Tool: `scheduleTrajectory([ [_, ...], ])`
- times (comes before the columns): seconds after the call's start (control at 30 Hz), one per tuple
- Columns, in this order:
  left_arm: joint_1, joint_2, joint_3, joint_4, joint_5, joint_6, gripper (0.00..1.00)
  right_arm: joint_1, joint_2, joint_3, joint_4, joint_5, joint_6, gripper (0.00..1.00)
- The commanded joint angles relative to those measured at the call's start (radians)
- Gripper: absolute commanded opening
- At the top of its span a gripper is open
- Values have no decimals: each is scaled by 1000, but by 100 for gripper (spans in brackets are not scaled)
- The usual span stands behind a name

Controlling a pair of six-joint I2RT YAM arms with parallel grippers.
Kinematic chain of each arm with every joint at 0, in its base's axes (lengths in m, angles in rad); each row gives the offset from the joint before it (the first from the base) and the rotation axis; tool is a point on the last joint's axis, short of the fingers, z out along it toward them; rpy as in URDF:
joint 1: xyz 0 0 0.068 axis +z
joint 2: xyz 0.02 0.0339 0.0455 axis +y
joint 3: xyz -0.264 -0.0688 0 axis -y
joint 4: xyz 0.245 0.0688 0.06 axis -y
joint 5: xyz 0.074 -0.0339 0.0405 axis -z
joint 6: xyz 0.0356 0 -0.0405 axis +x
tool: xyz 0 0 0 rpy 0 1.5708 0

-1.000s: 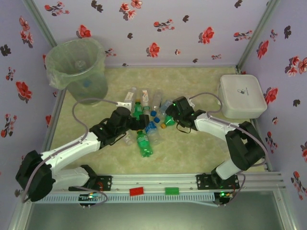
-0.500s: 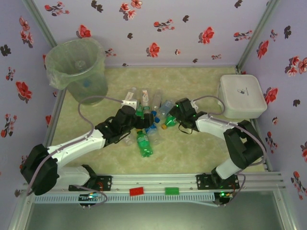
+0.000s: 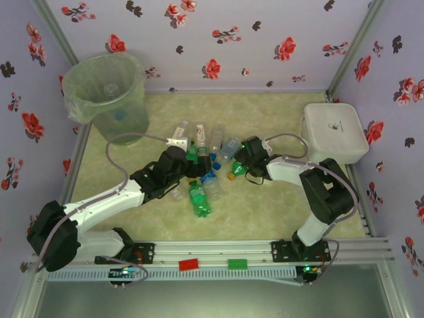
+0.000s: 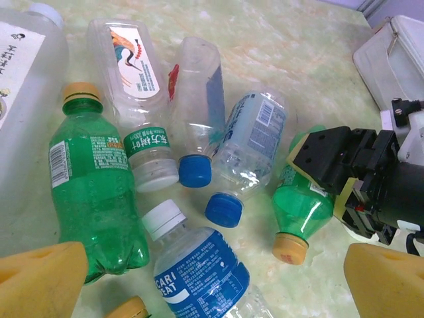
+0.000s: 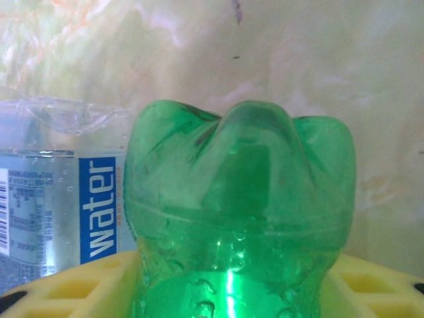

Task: Put the plastic bottles in the bin

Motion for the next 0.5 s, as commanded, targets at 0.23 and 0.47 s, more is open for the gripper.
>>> scheduleTrajectory([
  [0.23,-7,-41,-58,162,103,-9,100,-6,-132,-9,12,-16,-104,49],
  [0.47,-7,20,-36,301,287,19,100,0,-275,-3,70,-180,-200,47],
])
